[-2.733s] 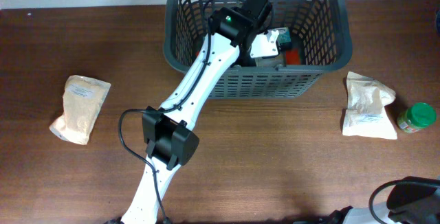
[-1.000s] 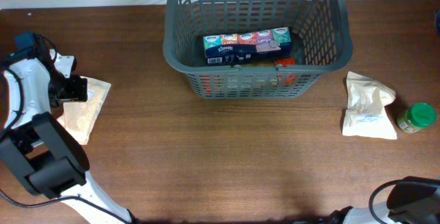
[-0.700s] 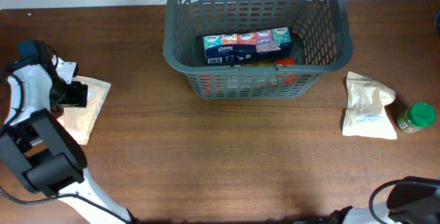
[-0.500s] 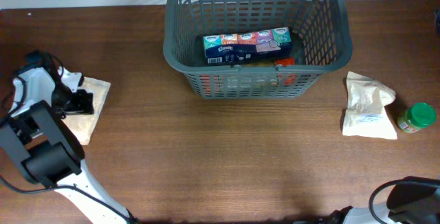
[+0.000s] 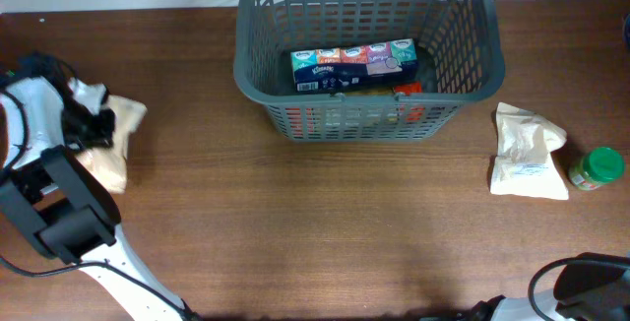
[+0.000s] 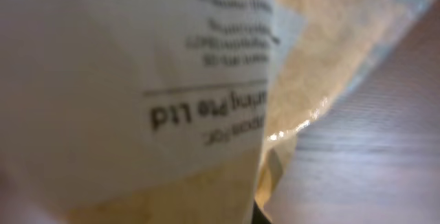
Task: Pack container
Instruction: 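Drop the kraft pouch into the basket and withdraw left gripper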
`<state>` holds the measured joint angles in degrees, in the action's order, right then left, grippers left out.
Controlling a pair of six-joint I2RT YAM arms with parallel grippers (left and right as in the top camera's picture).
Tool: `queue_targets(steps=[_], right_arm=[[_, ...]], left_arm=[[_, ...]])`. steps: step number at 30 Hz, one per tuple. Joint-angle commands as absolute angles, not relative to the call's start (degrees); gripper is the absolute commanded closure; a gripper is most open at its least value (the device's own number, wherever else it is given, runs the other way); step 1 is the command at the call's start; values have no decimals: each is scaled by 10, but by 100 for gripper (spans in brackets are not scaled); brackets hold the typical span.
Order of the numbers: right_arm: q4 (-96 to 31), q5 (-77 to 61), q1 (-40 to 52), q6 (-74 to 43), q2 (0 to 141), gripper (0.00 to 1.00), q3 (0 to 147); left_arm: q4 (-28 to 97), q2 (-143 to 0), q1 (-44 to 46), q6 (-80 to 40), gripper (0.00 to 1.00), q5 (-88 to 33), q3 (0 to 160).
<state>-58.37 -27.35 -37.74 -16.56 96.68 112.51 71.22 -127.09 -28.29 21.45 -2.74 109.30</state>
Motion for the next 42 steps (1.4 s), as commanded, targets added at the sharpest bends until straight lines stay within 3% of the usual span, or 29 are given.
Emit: queue_targets(steps=[1,5,9,18,22,26,32,37,39,40,41,42], right_arm=[[-583,-279,-379,-168,964,1,1132],[-583,-279,-379,-168,964,1,1132],[-583,-279,-379,-168,964,1,1132],[-583,-279,-379,-168,964,1,1132],[-583,-279,-379,-168,964,1,1132],[-583,-279,-379,-168,964,2,1132],[-583,-279,-379,-168,964,1,1132],[-583,-279,-379,-168,964,1,1132],[-583,-279,-379,-168,964,1,1132],[-583,-279,-379,-168,964,1,1132],[-583,-279,-379,-168,964,1,1132],[-583,-279,-379,-168,964,1,1132]], left_arm=[[771,-1234,-273,186,98,-125,1277],[821,-1206,-246,186,98,-234,1416],[820,-1171,-182,201,98,-258,1527],[769,-1097,108,509,98,-245,1608],[741,-1121,276,627,98,-147,1595],[704,-1205,352,633,98,-85,1576],[671,-1368,362,556,98,-73,1573],[679,-1424,365,489,98,-72,1573],[691,-1431,368,472,90,-72,1573],[696,-1431,369,467,79,-72,1573],[697,-1431,369,457,64,-71,1573],[696,-1430,369,442,28,-69,1573]])
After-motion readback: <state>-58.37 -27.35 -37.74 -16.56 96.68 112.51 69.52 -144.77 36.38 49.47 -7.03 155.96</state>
